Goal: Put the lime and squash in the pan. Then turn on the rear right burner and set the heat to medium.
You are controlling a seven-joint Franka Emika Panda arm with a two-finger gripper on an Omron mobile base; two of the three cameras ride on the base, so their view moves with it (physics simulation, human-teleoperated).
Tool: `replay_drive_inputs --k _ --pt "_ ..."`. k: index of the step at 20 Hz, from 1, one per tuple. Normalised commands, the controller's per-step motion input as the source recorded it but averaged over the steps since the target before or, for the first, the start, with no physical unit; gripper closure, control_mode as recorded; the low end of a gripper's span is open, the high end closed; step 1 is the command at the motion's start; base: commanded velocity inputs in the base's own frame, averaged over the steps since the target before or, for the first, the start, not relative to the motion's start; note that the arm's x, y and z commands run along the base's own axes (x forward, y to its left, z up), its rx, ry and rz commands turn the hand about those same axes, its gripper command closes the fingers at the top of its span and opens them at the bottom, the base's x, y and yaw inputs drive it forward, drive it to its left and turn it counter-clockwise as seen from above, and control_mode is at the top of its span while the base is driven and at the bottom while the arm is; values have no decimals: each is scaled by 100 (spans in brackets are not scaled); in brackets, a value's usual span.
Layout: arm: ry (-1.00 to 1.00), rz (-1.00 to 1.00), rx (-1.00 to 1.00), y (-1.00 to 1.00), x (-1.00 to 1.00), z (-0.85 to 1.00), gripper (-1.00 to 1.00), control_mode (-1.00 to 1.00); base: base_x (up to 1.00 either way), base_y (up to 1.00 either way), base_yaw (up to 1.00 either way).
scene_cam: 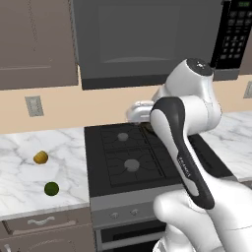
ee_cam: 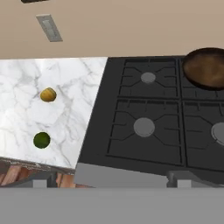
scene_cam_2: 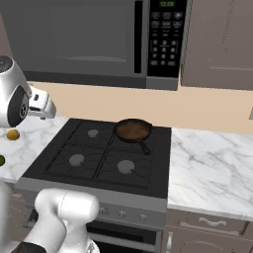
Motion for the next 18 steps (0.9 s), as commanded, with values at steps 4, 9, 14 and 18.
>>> replay_drive_inputs --k 4,9,14,18 --pt "0 9 7 56 -32 0 -100 -100 0 0 0" --pt "1 6 0 62 -43 0 -100 -100 0 0 0" --pt "1 4 -2 36 -40 0 -100 -100 0 0 0" --pt "1 1 -1 50 -21 0 -100 -100 0 0 0"
